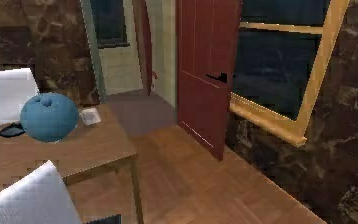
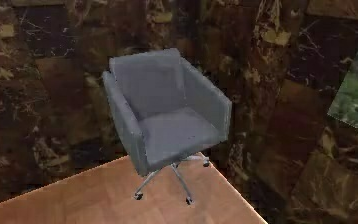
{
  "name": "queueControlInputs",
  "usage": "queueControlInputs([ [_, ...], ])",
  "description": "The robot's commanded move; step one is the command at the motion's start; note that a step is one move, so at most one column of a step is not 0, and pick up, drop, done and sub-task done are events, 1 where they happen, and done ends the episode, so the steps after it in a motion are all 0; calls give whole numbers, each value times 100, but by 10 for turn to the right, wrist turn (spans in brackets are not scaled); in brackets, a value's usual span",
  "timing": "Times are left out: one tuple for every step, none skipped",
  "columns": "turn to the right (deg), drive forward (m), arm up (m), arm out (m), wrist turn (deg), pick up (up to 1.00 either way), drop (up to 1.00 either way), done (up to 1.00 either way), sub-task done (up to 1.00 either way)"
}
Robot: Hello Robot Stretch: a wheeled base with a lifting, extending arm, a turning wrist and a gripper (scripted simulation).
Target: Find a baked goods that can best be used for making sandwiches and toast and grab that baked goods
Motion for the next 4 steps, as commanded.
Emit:
queueControlInputs([
  [-450,0,0,0,0,0,0,0,0],
  [-450,0,0,0,0,0,0,0,0],
  [-60,0,0,0,0,0,0,0,0],
  [0,80,0,0,0,0,0,0,0],
])
